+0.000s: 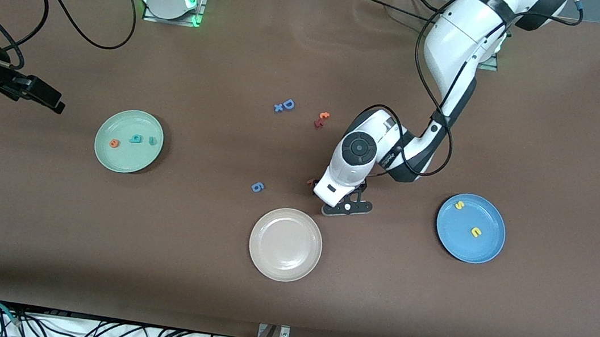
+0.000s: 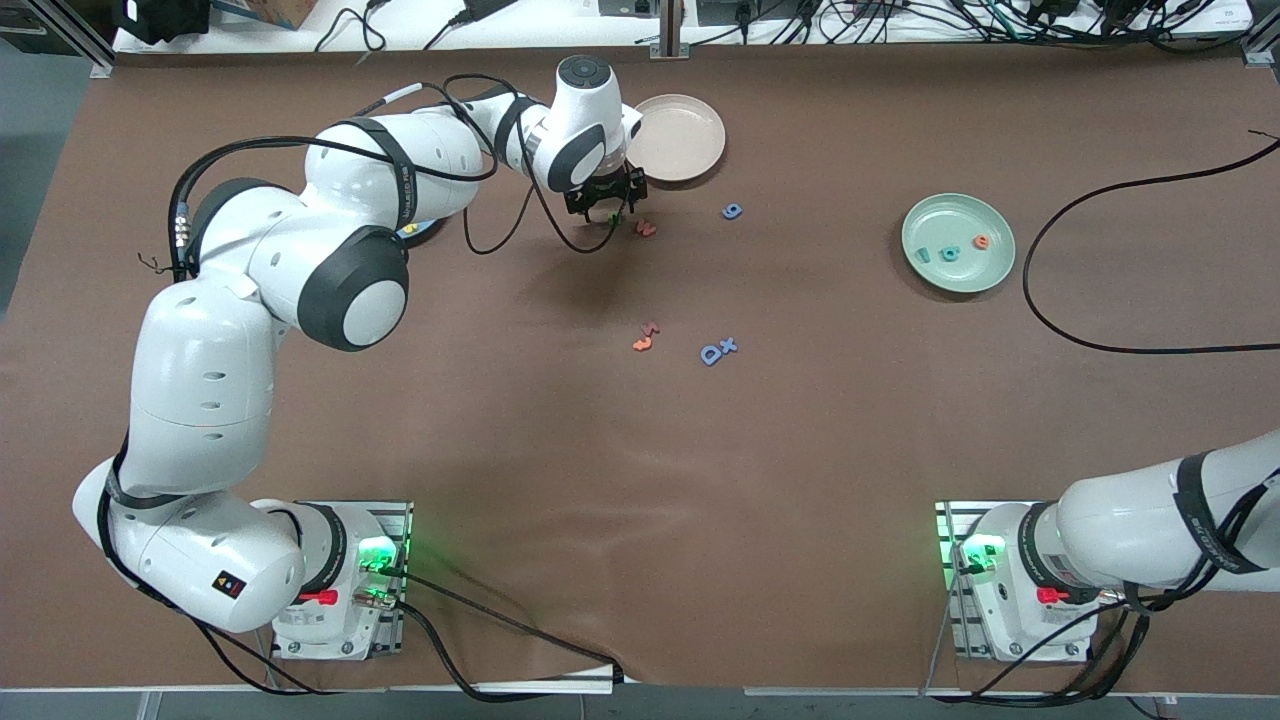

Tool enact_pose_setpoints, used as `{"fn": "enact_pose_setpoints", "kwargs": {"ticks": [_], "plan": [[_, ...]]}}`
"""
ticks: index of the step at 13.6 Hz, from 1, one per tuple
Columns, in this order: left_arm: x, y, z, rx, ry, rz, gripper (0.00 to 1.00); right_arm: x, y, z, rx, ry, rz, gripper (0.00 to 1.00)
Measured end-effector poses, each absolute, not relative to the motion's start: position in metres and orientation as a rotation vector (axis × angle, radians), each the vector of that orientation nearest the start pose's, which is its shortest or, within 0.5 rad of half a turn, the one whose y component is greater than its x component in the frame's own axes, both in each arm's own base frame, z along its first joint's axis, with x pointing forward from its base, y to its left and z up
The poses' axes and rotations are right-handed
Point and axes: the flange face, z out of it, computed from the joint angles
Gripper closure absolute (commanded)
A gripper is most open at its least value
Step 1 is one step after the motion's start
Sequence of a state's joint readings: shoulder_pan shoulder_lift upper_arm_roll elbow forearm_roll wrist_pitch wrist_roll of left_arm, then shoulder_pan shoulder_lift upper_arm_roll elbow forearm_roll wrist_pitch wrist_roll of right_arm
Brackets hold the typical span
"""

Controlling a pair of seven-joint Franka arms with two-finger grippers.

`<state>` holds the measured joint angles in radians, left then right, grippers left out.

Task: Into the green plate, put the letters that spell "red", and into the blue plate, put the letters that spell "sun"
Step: 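Reach and grasp the green n with the left gripper, then carry the green n to the blue plate and release it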

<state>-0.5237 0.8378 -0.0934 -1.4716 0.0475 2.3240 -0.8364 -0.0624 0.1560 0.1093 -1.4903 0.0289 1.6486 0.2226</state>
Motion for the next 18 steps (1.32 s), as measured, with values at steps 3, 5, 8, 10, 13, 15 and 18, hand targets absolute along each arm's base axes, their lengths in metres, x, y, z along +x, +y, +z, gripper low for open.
{"fn": "enact_pose_setpoints", "kwargs": {"ticks": [3,5,8,10,13,15,18], "plan": [[0.593,-0.405,0.177,-3.149,-0.33,0.009,0.32,0.607,0.026,0.579,-3.083,0.278,0.004,0.0],[0.593,-0.405,0.172,-3.139,-0.327,0.006,0.37,0.607,0.026,0.579,-3.083,0.279,0.004,0.0],[0.593,-0.405,0.17,-3.143,-0.336,0.0,0.46,0.607,0.026,0.579,-3.083,0.279,0.004,0.0],[0.593,-0.405,0.171,-3.143,-0.339,-0.002,0.5,0.607,0.026,0.579,-3.083,0.279,0.004,0.0],[0.594,-0.405,0.172,-3.143,-0.353,-0.007,0.72,0.607,0.026,0.579,-3.083,0.279,0.004,0.0],[0.595,-0.405,0.173,-3.143,-0.36,-0.009,0.85,0.607,0.026,0.579,-3.083,0.279,0.004,0.0],[0.595,-0.405,0.174,-3.142,-0.366,-0.01,0.94,0.607,0.025,0.579,-3.083,0.28,0.004,0.0]]}}
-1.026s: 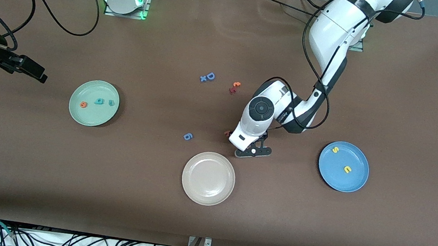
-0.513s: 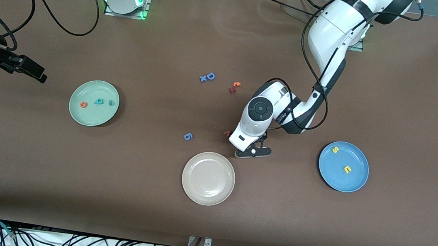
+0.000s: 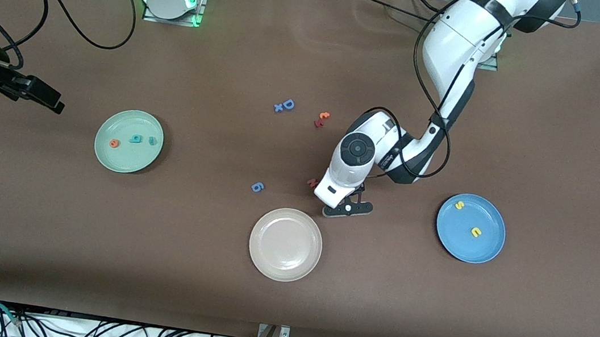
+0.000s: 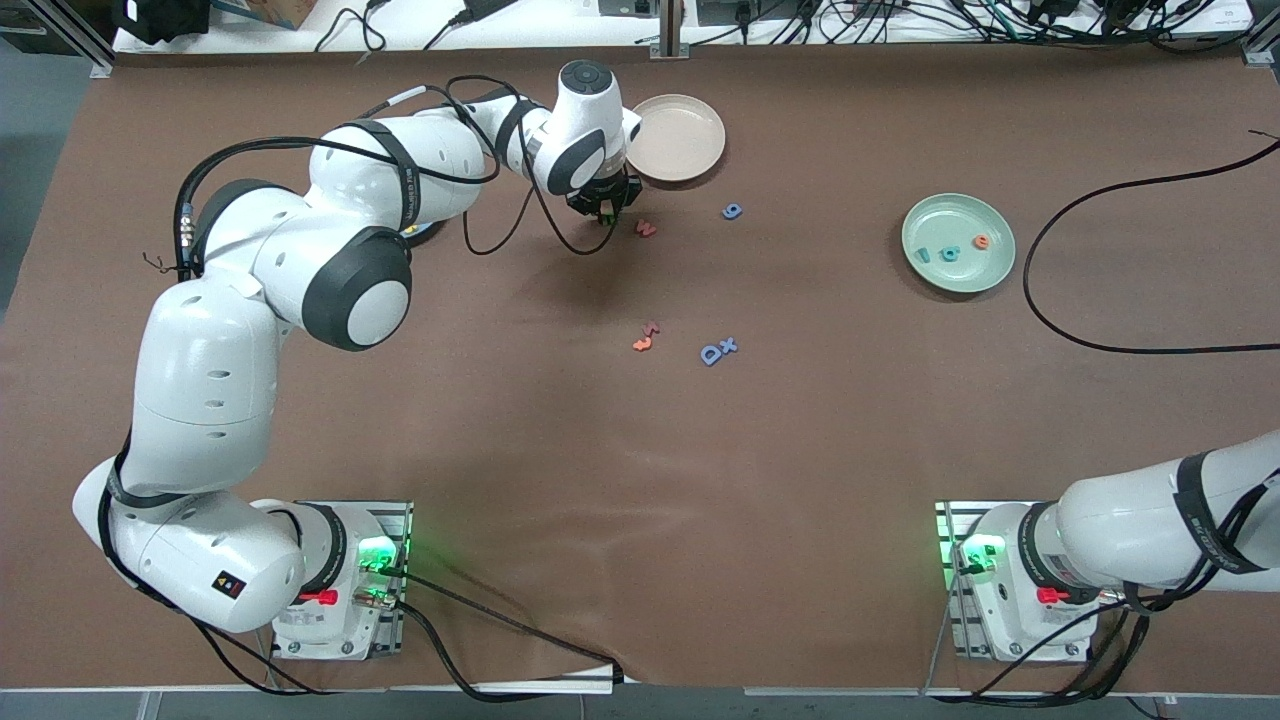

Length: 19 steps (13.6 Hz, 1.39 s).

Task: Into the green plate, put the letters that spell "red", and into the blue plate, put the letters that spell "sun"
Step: 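Carry the green n to the blue plate and release it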

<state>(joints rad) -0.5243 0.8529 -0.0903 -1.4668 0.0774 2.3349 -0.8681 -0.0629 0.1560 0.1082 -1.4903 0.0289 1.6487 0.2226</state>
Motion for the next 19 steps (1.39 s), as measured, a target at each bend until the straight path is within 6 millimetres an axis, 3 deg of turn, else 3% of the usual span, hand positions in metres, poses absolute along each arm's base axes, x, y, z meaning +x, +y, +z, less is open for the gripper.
{"fn": "enact_pose_setpoints", "kwargs": {"ticks": [7,9,14,19], "plan": [[0.6,-0.4,0.176,-3.138,-0.361,-0.012,0.94,0.607,0.025,0.579,-3.083,0.281,0.004,0.0],[0.611,-0.384,0.185,-3.117,-0.307,0.027,0.94,0.607,0.025,0.579,-3.083,0.281,0.004,0.0],[0.635,-0.328,0.239,-3.077,-0.109,0.136,0.94,0.607,0.025,0.579,-3.083,0.281,0.005,0.0],[0.648,-0.275,0.253,-3.046,0.163,0.264,0.95,0.607,0.025,0.579,-3.083,0.281,0.005,0.0]]}}
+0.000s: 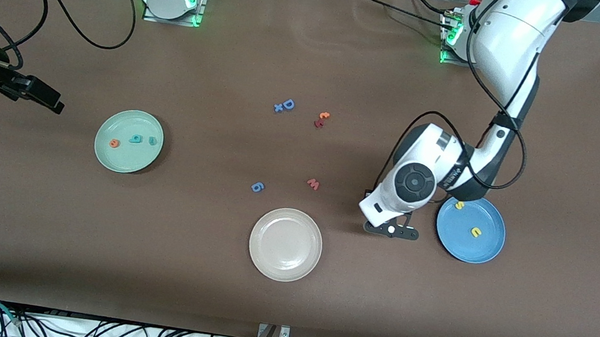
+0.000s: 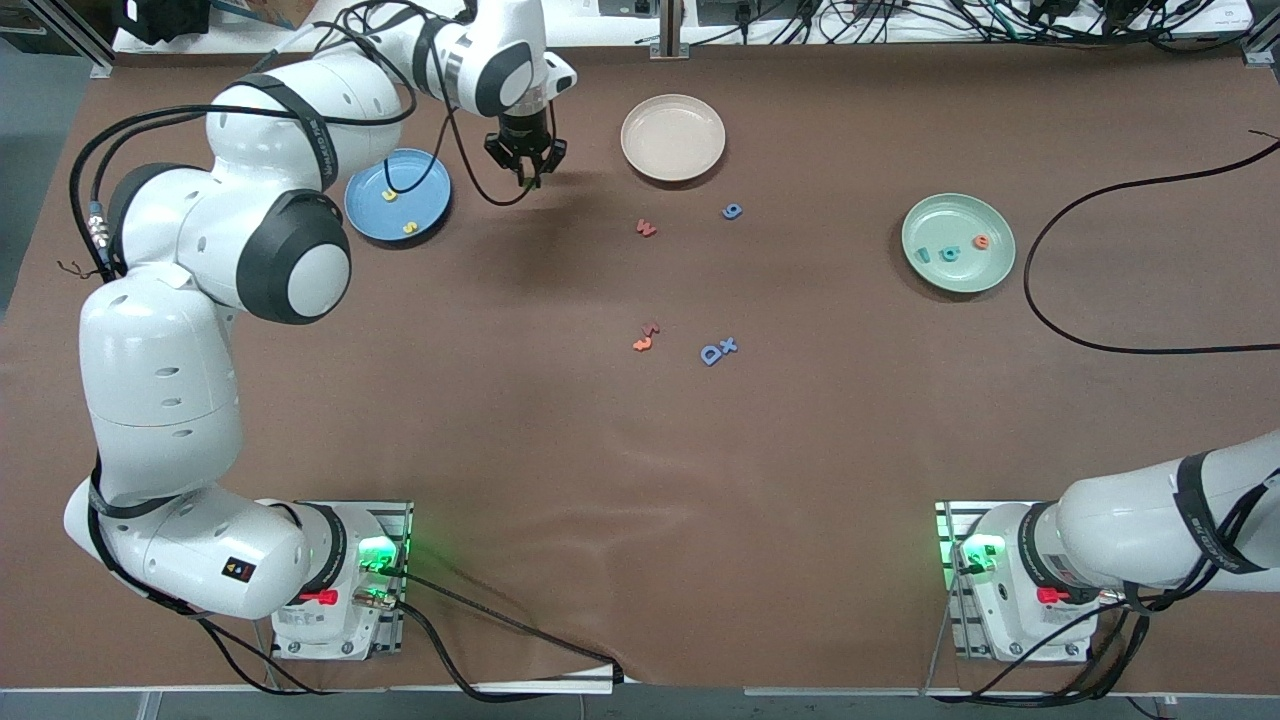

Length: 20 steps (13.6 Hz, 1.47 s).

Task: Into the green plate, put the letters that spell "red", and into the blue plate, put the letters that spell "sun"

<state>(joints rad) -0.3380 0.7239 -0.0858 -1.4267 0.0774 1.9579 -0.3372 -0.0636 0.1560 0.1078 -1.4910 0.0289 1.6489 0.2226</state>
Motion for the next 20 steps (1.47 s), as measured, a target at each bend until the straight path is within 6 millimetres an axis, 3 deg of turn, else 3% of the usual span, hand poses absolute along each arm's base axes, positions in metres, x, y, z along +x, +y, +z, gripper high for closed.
{"fn": "enact_pose_setpoints", "kwargs": {"ticks": [6,10,13,14,15,16,20], "plan": [[0.671,-0.172,0.272,-3.033,0.467,0.384,0.95,0.607,0.025,0.579,-3.083,0.282,0.004,0.0],[0.68,-0.116,0.272,-3.03,0.649,0.407,0.95,0.607,0.024,0.579,-3.083,0.283,0.004,0.0],[0.687,-0.061,0.272,-3.026,0.798,0.407,0.94,0.607,0.024,0.579,-3.083,0.283,0.006,0.0],[0.689,-0.045,0.272,-3.028,0.825,0.402,0.86,0.607,0.024,0.579,-3.081,0.283,0.006,0.0],[0.69,-0.036,0.272,-3.03,0.834,0.398,0.54,0.607,0.024,0.579,-3.077,0.285,0.007,0.0],[0.69,-0.033,0.272,-3.03,0.839,0.396,0.01,0.608,0.022,0.579,-3.07,0.292,0.005,0.0],[0.691,-0.036,0.273,-3.03,0.85,0.377,0.0,0.61,0.01,0.58,-3.026,0.337,-0.012,0.0]]}}
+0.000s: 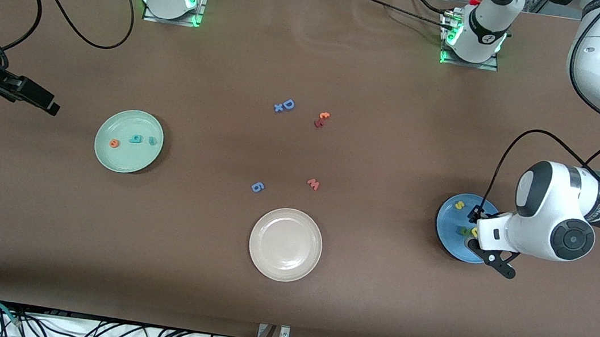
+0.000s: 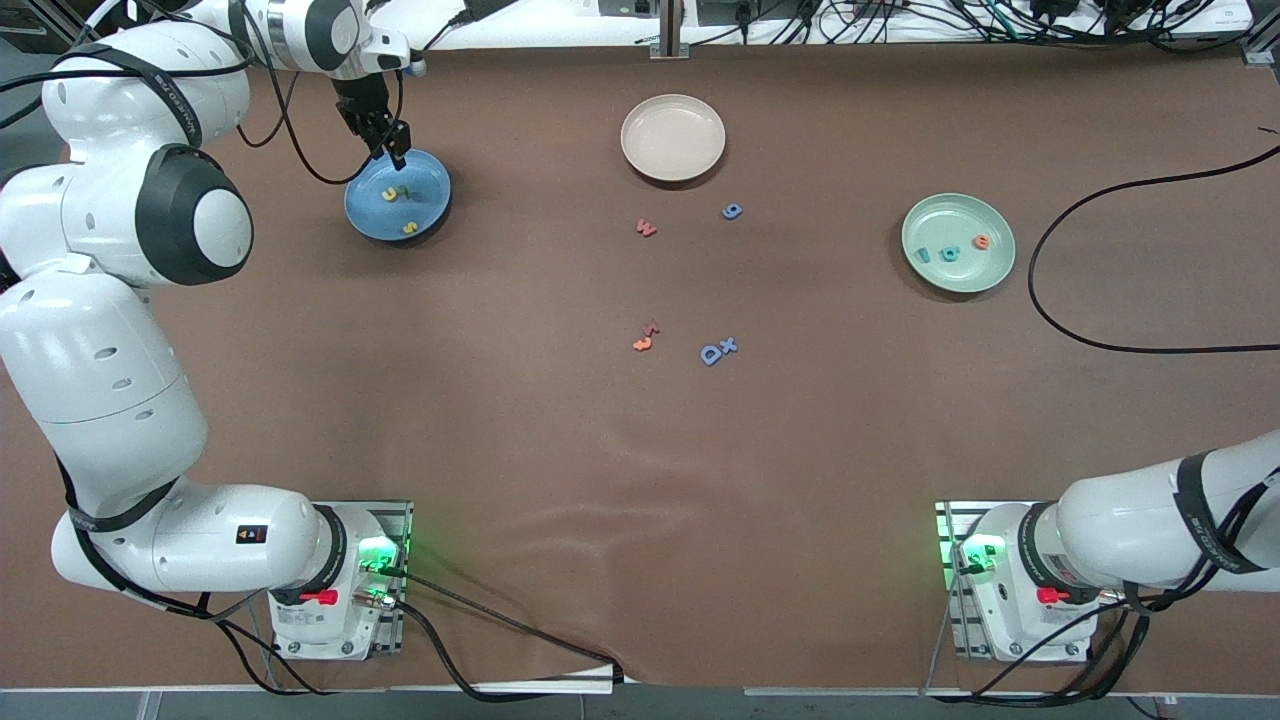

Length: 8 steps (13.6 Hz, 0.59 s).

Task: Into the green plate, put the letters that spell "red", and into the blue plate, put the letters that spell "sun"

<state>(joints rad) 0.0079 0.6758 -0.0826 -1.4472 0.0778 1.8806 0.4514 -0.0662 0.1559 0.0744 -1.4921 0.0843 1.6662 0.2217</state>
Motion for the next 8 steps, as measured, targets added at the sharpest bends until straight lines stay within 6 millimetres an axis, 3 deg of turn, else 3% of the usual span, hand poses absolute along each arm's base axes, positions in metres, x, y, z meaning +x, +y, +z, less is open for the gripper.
{"fn": "enact_pose_setpoints", "kwargs": {"ticks": [5,8], "plan": [[0.696,-0.03,0.285,-3.037,0.821,0.337,0.0,0.609,0.007,0.583,-3.024,0.345,-0.022,0.0],[0.697,-0.035,0.311,-3.048,0.77,0.301,0.0,0.609,0.007,0.584,-3.024,0.346,-0.023,0.0]]}}
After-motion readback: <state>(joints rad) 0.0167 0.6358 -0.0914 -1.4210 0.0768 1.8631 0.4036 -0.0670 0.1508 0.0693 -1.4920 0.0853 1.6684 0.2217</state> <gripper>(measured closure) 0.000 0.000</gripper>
